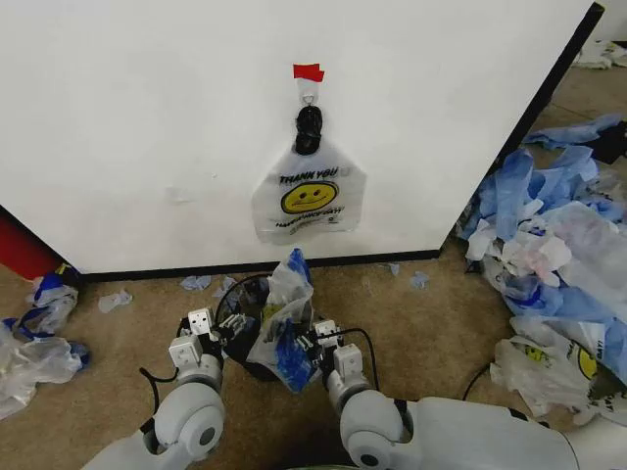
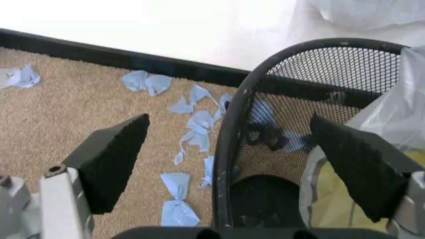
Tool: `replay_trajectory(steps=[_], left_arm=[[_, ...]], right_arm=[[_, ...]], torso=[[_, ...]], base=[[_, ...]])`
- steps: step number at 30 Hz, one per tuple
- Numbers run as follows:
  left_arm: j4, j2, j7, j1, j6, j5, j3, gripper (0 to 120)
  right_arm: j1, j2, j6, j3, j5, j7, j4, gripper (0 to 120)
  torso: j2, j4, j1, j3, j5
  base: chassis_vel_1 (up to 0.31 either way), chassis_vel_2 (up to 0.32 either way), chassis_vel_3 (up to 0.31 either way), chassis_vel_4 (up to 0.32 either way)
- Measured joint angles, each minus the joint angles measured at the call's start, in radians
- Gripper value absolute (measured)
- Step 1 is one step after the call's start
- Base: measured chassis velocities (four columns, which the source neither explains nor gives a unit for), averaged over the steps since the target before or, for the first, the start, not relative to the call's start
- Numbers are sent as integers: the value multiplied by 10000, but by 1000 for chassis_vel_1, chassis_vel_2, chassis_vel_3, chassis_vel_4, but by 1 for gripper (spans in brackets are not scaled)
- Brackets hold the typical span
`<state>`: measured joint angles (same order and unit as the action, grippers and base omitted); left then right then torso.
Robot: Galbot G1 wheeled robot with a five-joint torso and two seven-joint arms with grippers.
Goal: Pick up the garbage bag from the wall and place it over the trash bin.
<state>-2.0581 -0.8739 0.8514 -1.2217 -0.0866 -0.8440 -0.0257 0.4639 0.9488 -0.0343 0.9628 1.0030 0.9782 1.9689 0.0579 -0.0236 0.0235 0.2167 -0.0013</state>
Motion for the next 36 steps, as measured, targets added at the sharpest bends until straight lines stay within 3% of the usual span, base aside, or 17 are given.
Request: replay_trajectory(steps=[23,36], left_arm=[[170,-78,-38,-18,167,176,74,94],[329,-119,-91,-57,283,311,73,94]], right_arm=[[-329,443,-879,-100,812,586,-240,56],[-95,554,-990,-326,704,797,-378,13]], torso=[[0,-1,0,0,1],[0,-1,0,0,1]], base=[[0,0,0,0],[0,0,0,0]])
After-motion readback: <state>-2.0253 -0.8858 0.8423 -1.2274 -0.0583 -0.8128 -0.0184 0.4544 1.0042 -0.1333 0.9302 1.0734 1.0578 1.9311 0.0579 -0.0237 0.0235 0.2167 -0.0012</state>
